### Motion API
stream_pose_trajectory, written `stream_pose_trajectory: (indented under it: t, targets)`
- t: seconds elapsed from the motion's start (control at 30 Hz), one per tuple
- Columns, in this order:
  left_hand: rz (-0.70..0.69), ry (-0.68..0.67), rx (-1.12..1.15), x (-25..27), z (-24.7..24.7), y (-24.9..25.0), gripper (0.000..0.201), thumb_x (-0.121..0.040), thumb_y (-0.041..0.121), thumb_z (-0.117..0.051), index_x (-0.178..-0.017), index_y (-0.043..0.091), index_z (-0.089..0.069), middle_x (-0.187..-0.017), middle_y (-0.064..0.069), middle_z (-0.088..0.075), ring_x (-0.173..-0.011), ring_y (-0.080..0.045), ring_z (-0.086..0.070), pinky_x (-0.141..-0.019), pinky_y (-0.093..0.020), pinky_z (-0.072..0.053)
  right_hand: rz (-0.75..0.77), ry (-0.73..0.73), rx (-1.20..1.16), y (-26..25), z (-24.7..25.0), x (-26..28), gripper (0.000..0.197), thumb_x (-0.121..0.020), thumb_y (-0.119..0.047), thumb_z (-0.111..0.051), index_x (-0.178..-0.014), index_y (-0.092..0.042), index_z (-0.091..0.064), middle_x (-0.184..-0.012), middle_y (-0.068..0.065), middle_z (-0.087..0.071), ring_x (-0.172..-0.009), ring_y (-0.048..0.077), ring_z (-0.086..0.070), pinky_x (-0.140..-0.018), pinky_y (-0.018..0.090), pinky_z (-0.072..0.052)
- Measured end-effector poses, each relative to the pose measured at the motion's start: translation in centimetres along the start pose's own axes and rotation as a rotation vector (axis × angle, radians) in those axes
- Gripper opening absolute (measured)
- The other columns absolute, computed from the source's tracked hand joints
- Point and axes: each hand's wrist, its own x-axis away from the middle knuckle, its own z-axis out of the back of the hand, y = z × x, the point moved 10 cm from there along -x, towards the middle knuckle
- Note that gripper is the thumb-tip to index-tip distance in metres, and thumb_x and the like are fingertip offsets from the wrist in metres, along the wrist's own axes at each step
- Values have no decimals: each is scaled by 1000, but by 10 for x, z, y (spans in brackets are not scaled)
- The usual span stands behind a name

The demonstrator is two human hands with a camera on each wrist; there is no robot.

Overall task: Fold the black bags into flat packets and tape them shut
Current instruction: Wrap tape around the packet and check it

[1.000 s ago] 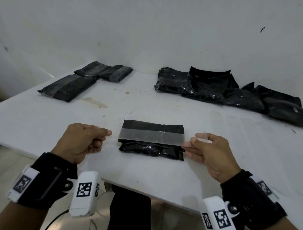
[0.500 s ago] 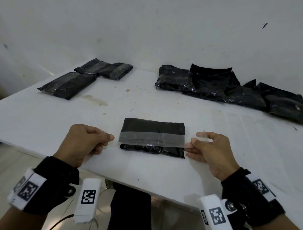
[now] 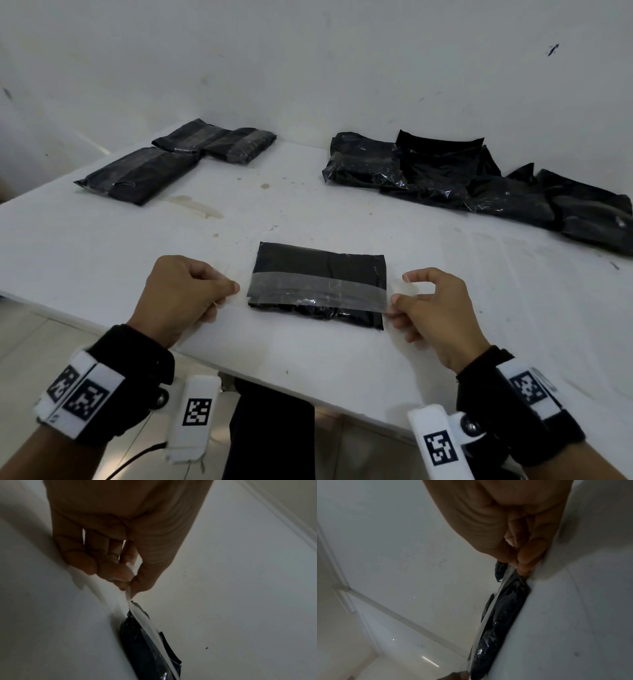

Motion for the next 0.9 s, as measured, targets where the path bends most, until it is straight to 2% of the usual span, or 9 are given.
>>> stream_pose_trajectory:
  t: [0.1, 0.23, 0.33, 0.4, 0.5, 0.57, 0.67, 0.73, 0.9]
  targets:
    - [1, 24, -3, -3, -1, -3, 20, -75, 9, -81, -66, -3, -69, -50, -12, -60, -40, -23, -53, -47, -26, -45, -48, -30, -65, 5, -1, -3, 28, -87, 3, -68, -109, -10, -57, -65, 16, -72, -49, 23, -62, -47, 29, -50]
    - [0, 67, 8, -8, -1, -4, 22, -78, 15, -80, -66, 1, -67, -54, -14, -59, -42, -24, -54, -49, -27, -45, -88, -80, -161, 6, -4, -3, 23, -89, 7, -66, -109, 0, -57, -65, 21, -70, -48, 23, -62, -47, 30, -55]
    - [-15, 74, 46, -6, -3, 1, 41, -75, 31, -83, -68, -4, -63, -54, -15, -57, -41, -24, -53, -47, -27, -44, -88, -92, -194, 6, -4, -1, 26, -85, 7, -70, -108, 4, -57, -65, 22, -69, -48, 23, -63, -48, 29, -56]
    - [-26, 72, 60, -3, -4, 5, 48, -68, 40, -86, -66, -2, -62, -50, -10, -54, -40, -20, -50, -48, -27, -42, -89, -96, -203, 6, -4, 0, 30, -82, 6, -73, -108, 7, -58, -66, 23, -69, -48, 24, -62, -48, 28, -56]
    - [-48, 60, 70, -2, -6, 6, 46, -61, 35, -91, -69, -1, -64, -47, -6, -55, -40, -17, -48, -48, -26, -40, -105, -98, -190, 8, -4, 0, 34, -78, 6, -77, -106, 8, -59, -63, 21, -69, -46, 22, -61, -46, 27, -55]
    - [-73, 80, 80, -4, -3, 5, 45, -57, 30, -94, -67, -1, -63, -51, -6, -54, -45, -18, -46, -51, -27, -41, -118, -100, -164, 9, -5, 0, 37, -75, 5, -80, -105, 6, -59, -61, 19, -69, -45, 21, -60, -45, 28, -54]
    - [-99, 109, 64, -8, 2, 3, 47, -51, 37, -94, -65, 5, -63, -58, -9, -56, -53, -21, -46, -58, -37, -42, -110, -87, -100, 9, -5, -1, 39, -71, 3, -84, -102, 2, -59, -62, 21, -69, -45, 23, -60, -46, 29, -52]
    - [-106, 123, 43, -9, 2, 3, 49, -47, 45, -91, -64, 9, -63, -60, -10, -58, -54, -22, -48, -59, -39, -44, -97, -72, -69, 9, -4, -2, 39, -70, 1, -85, -100, -1, -60, -64, 22, -70, -45, 24, -60, -46, 28, -51]
    - [-145, 144, -42, -4, -1, 10, 42, -58, 32, -93, -66, 6, -62, -62, -6, -57, -57, -19, -49, -60, -29, -41, -52, -67, 16, 7, -4, -1, 39, -70, -2, -87, -99, -4, -61, -65, 20, -70, -48, 26, -60, -46, 28, -48]
